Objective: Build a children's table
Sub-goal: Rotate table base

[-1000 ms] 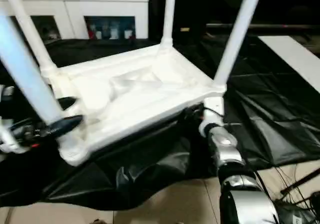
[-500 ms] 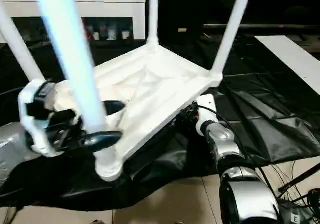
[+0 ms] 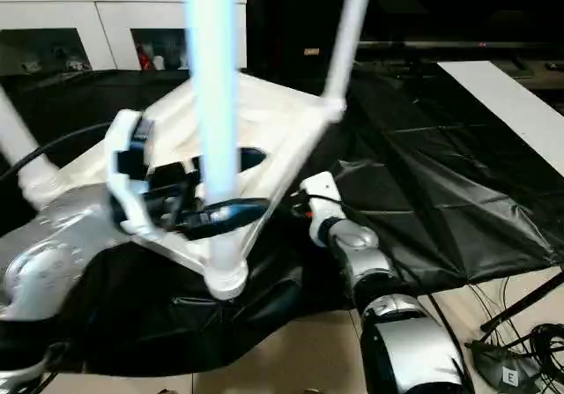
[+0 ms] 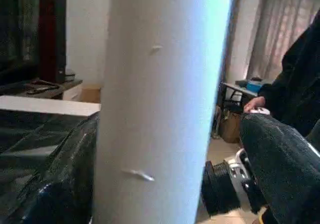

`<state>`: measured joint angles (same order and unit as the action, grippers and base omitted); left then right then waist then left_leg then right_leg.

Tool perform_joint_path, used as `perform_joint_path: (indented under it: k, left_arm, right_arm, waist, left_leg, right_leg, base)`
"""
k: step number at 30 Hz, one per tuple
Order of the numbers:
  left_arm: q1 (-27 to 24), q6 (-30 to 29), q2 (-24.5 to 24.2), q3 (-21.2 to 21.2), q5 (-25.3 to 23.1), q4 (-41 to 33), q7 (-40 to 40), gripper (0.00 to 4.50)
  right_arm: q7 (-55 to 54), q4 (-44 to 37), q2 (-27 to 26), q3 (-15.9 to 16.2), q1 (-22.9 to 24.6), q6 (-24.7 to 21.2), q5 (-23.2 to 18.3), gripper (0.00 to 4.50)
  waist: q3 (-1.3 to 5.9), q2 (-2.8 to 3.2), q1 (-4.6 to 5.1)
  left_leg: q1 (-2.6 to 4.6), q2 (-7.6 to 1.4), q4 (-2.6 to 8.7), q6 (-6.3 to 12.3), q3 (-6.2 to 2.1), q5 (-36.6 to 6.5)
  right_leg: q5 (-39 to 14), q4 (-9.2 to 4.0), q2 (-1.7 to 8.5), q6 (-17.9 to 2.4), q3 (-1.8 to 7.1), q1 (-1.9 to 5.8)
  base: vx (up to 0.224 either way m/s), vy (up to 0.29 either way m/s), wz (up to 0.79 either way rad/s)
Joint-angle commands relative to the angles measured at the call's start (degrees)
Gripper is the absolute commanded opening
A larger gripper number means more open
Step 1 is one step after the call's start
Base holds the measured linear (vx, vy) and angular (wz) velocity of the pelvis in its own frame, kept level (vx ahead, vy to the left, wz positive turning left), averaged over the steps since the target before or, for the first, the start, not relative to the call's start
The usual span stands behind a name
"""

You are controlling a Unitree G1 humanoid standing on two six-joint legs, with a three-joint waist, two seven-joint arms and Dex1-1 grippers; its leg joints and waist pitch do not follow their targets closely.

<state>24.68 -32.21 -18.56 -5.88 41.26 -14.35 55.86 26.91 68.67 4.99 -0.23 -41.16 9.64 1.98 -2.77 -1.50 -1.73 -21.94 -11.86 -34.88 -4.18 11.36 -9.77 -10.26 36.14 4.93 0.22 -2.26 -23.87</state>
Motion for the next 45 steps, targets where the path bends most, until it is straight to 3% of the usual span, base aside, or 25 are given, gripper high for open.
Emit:
perform_joint_path:
  k: [1, 7, 10, 12, 14, 18, 23, 28, 34, 38, 43, 45]
  left_arm:
    - [1.7, 1.0, 1.2, -3.3, -1.1, 0.5, 0.6, 4.34]
    - [4.1, 4.5, 4.2, -6.1, -5.7, 5.5, -0.4, 4.34]
    - [7.3, 9.2, 7.1, -6.8, -11.8, 13.3, -4.7, 4.34]
    - [8.9, 11.2, 7.7, -6.9, -14.7, 16.7, -6.9, 4.34]
    - [9.7, 12.4, 7.9, -6.9, -16.1, 18.5, -8.0, 4.34]
    - [12.4, 16.8, 7.5, -5.8, -20.9, 24.7, -11.9, 4.34]
    - [13.2, 19.8, 5.9, -5.1, -24.6, 29.2, -13.1, 4.34]
    - [12.0, 20.4, 4.5, -3.8, -23.5, 29.5, -11.0, 4.34]
    - [6.1, 17.6, 0.3, -4.5, -20.9, 24.6, -4.1, 4.34]
    - [0.9, 17.3, -4.1, -6.4, -21.2, 21.9, 0.6, 4.34]
    - [0.5, 19.1, -7.4, -8.1, -25.3, 25.8, 2.9, 4.34]
    - [1.0, 20.9, -7.8, -8.8, -27.3, 27.7, 2.9, 4.19]
  right_arm:
    - [3.8, -0.3, -3.2, 2.9, -1.5, 0.9, 1.0, 3.79]
    - [5.4, -0.6, -3.7, 3.6, -0.9, 1.2, 1.3, 3.79]
    - [5.4, -0.5, -3.5, 3.0, -0.8, 1.4, 1.5, 3.79]
    - [4.1, -0.4, -3.1, 3.2, -0.8, 1.7, 1.8, 3.79]
    - [3.1, -0.3, -2.8, 3.1, -0.9, 1.8, 2.0, 3.79]
    - [-2.8, 0.5, -0.8, 1.2, -1.9, 2.1, 1.8, 3.79]
    - [-4.4, 0.4, 2.0, -1.8, -2.8, 2.3, -0.1, 3.79]
    - [-2.1, -0.9, 4.0, -3.6, -2.3, 2.8, -1.9, 3.79]
    - [5.8, -7.3, 6.5, -4.2, 1.6, 3.2, -4.8, 3.79]
    - [11.3, -13.5, 10.4, -3.0, 5.5, 1.8, -4.9, 3.79]
    - [21.4, -23.0, 15.9, 0.4, 10.5, -1.3, -4.5, 3.79]
    - [23.9, -25.5, 17.0, 1.4, 11.8, -1.8, -4.4, 3.79]
  waist:
    - [3.68, 0.51, -0.51]
    - [3.59, 0.47, -0.51]
    - [3.53, 0.75, -0.58]
    - [3.71, 0.73, -0.67]
    - [3.79, 0.76, -0.78]
    - [3.88, 0.54, -0.77]
    - [3.81, 0.62, -1.11]
    - [3.85, 0.51, -1.25]
    - [3.86, 0.57, -1.38]
    - [3.77, 0.85, -1.79]
    - [3.41, 1.10, -2.49]
    - [3.37, 0.88, -2.60]
  left_leg:
    - [0.81, -0.88, 4.40, -0.09, -0.53, -15.0]
    - [0.90, -0.97, 4.50, -0.10, -0.58, -16.5]
    - [1.23, -0.92, 4.47, -0.02, -0.50, -17.4]
    - [0.90, -0.94, 4.63, -0.14, -0.78, -16.8]
    - [1.07, -1.04, 4.51, 0.01, -0.72, -16.2]
    - [0.85, -0.82, 4.41, 0.47, -0.73, -15.7]
    - [1.01, -0.91, 4.36, 1.11, -0.60, -15.3]
    - [0.99, -0.86, 4.29, 1.25, -0.51, -15.5]
    - [0.94, -1.12, 4.37, 1.97, -0.53, -14.8]
    - [1.27, -1.17, 4.54, 1.92, -0.39, -14.9]
    - [1.31, -1.08, 4.86, 1.12, -0.47, -17.6]
    - [1.13, -1.05, 4.89, 1.13, -0.55, -18.0]
  right_leg:
    - [-9.3, -3.78, 1.98, -13.4, 1.58, 2.92]
    - [-11.3, -4.12, 2.08, -13.2, 1.62, 2.86]
    - [-11.6, -4.43, 1.93, -13.1, 1.66, 2.59]
    - [-10.9, -4.24, 2.09, -12.8, 1.57, 3.01]
    - [-9.6, -4.15, 2.19, -13.3, 1.60, 2.93]
    - [-9.6, -4.13, 2.25, -13.4, 1.50, 3.22]
    - [-9.5, -4.24, 2.15, -13.5, 1.52, 2.93]
    - [-9.1, -4.17, 2.23, -14.1, 1.48, 2.96]
    - [-8.2, -4.03, 2.19, -14.2, 1.50, 2.90]
    - [-7.8, -4.15, 1.86, -14.3, 1.45, 2.73]
    - [-11.9, -4.72, 1.82, -12.5, 1.57, 2.72]
    - [-13.3, -4.83, 1.93, -11.4, 1.61, 2.80]
  base:
    - [0.000, 0.000, 0.00]
    - [0.000, 0.000, 0.00]
    - [0.000, 0.000, 0.00]
    - [0.000, 0.000, 0.00]
    - [0.000, 0.000, 0.00]
    - [0.000, 0.000, 0.00]
    - [0.000, 0.000, 0.00]
    - [0.000, 0.000, 0.00]
    - [0.000, 0.000, 0.00]
    - [0.000, 0.000, 0.00]
    - [0.000, 0.000, 0.00]
    - [0.000, 0.000, 0.00]
